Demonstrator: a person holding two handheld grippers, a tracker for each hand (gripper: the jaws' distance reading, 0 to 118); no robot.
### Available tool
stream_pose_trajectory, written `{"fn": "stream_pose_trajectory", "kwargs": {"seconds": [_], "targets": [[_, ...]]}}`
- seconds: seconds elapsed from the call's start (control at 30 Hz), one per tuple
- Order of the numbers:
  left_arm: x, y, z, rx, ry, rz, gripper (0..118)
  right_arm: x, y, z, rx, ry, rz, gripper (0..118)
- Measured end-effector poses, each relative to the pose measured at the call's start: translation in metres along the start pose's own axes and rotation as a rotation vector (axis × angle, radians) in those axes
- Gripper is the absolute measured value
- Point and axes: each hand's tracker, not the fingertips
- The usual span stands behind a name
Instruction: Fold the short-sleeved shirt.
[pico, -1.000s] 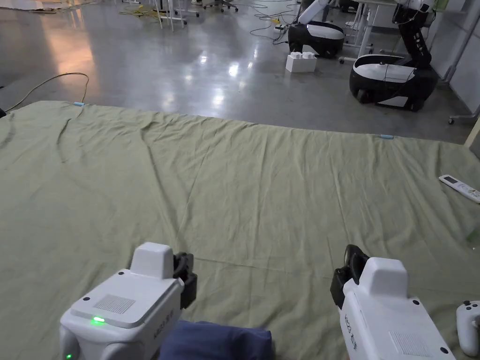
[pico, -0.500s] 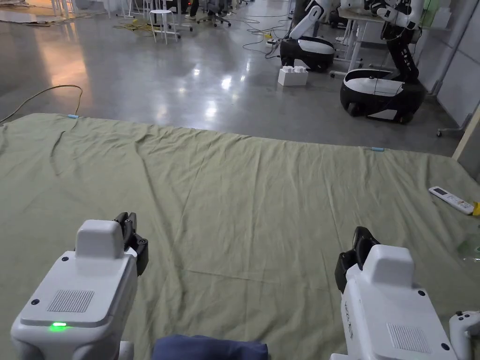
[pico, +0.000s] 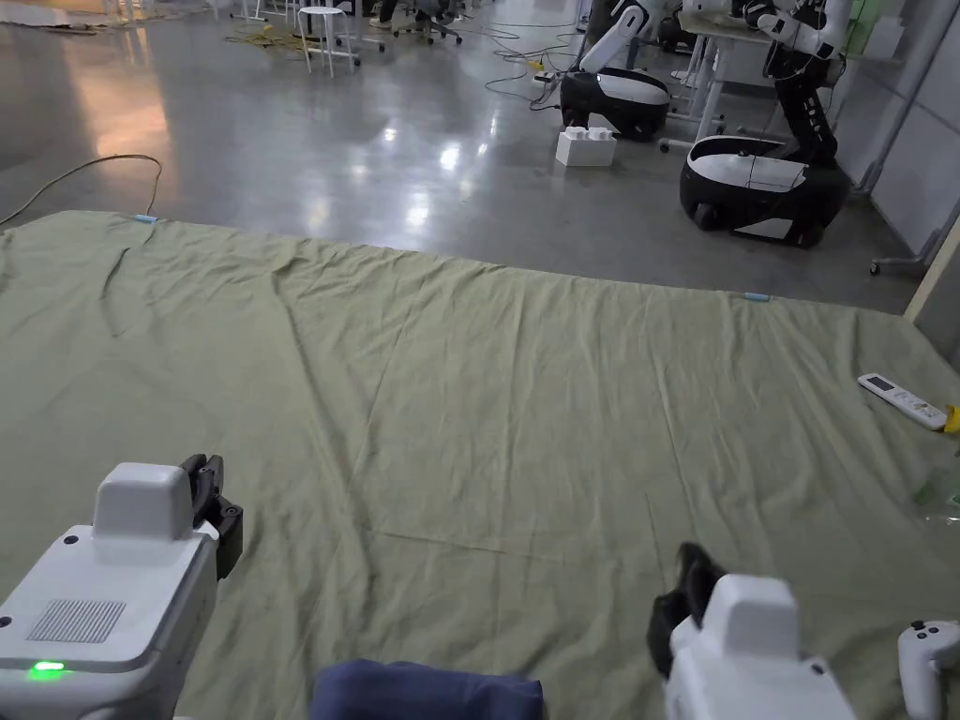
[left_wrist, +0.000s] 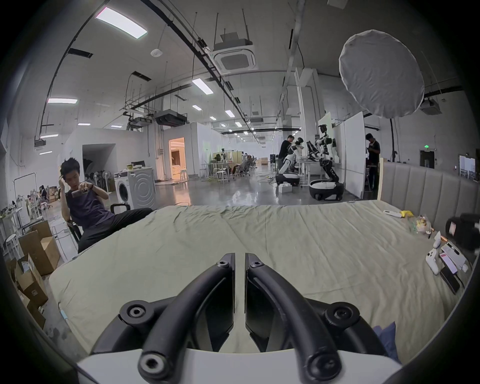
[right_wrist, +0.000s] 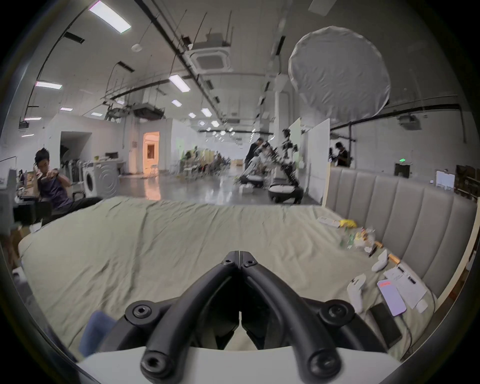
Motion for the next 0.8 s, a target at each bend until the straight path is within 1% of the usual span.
{"fn": "stream_pose_trajectory", "kwargs": {"seconds": [0.13, 0.2, 0.23, 0.3, 0.33, 0.37, 0.4, 0.5, 0.6, 0.63, 0.67, 0.7, 0.73, 0.77, 0.8], "targets": [[-0.011, -0.020, 0.002, -0.059, 0.000, 0.018, 7, -0.053, -0.040, 0.009, -0.098, 0.147, 0.052, 0], [-0.014, -0.029, 0.004, -0.090, 0.000, 0.026, 7, -0.075, -0.056, 0.008, -0.136, 0.205, 0.055, 0], [-0.017, -0.034, 0.006, -0.110, -0.007, 0.034, 7, -0.086, -0.066, 0.006, -0.168, 0.216, 0.065, 0], [-0.020, -0.042, 0.010, -0.131, -0.005, 0.046, 7, -0.098, -0.081, -0.001, -0.193, 0.227, 0.086, 0], [-0.022, -0.046, 0.012, -0.145, -0.009, 0.050, 7, -0.102, -0.091, -0.006, -0.220, 0.221, 0.082, 0], [-0.024, -0.050, 0.014, -0.158, -0.015, 0.056, 7, -0.105, -0.097, -0.010, -0.211, 0.205, 0.112, 0], [-0.026, -0.054, 0.015, -0.176, -0.015, 0.067, 7, -0.106, -0.104, -0.014, -0.235, 0.187, 0.123, 0], [-0.030, -0.066, 0.017, -0.242, -0.052, 0.111, 7, -0.101, -0.122, -0.022, -0.282, 0.125, 0.083, 0], [-0.031, -0.076, 0.016, -0.301, -0.123, 0.164, 8, -0.095, -0.132, -0.024, -0.280, 0.103, 0.085, 0], [-0.031, -0.080, 0.014, -0.324, -0.164, 0.199, 13, -0.094, -0.133, -0.026, -0.291, 0.103, 0.080, 0], [-0.031, -0.083, 0.012, -0.350, -0.200, 0.233, 22, -0.093, -0.136, -0.026, -0.293, 0.101, 0.071, 0], [-0.032, -0.086, 0.008, -0.391, -0.246, 0.281, 37, -0.094, -0.138, -0.027, -0.300, 0.101, 0.070, 0], [-0.032, -0.090, 0.003, -0.431, -0.288, 0.322, 59, -0.094, -0.139, -0.026, -0.306, 0.101, 0.078, 0], [-0.031, -0.094, -0.003, -0.476, -0.329, 0.358, 71, -0.095, -0.141, -0.026, -0.308, 0.101, 0.081, 0], [-0.030, -0.098, -0.008, -0.511, -0.368, 0.390, 75, -0.095, -0.142, -0.027, -0.309, 0.103, 0.083, 0]]}}
